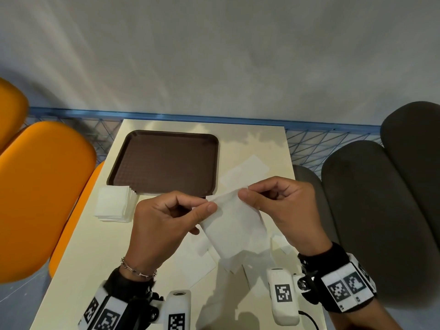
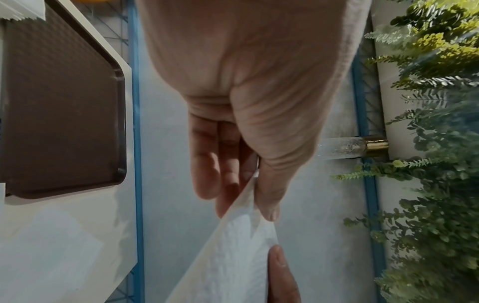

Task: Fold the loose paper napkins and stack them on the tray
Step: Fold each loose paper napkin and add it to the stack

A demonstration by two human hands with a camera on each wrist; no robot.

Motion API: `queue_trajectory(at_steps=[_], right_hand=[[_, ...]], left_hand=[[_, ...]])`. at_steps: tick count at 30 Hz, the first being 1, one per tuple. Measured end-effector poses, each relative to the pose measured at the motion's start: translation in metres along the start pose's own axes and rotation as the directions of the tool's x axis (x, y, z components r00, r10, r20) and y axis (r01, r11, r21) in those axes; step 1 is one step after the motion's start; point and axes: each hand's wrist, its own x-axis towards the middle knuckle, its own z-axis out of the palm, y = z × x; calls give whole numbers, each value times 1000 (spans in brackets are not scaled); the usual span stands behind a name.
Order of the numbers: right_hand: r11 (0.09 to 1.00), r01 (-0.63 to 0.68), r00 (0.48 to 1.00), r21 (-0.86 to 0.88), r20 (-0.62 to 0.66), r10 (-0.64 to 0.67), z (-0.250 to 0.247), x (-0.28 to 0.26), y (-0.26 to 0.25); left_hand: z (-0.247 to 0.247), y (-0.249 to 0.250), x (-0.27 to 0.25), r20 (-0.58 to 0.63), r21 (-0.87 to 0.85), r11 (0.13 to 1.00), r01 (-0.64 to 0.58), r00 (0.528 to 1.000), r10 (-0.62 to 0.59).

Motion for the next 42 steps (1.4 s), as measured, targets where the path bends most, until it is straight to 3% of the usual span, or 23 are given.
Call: queue_trajectory(at_steps=[24, 37, 39, 42], right_hand=[[991, -108, 992, 76, 71, 103, 1, 11, 12], [983, -184, 961, -3, 209, 180, 3, 18, 15], [978, -208, 960, 26, 199, 199, 4, 19, 17], [960, -271, 949, 74, 186, 254, 7, 21, 21]], left_hand=[[0, -1, 6, -54, 30, 999, 29, 998, -27], [-7, 0, 10, -36, 32, 999, 31, 999, -30], [-6, 0, 11, -62, -3, 998, 65, 996, -65], [-6, -7, 13, -23, -189, 951, 243, 967, -252]])
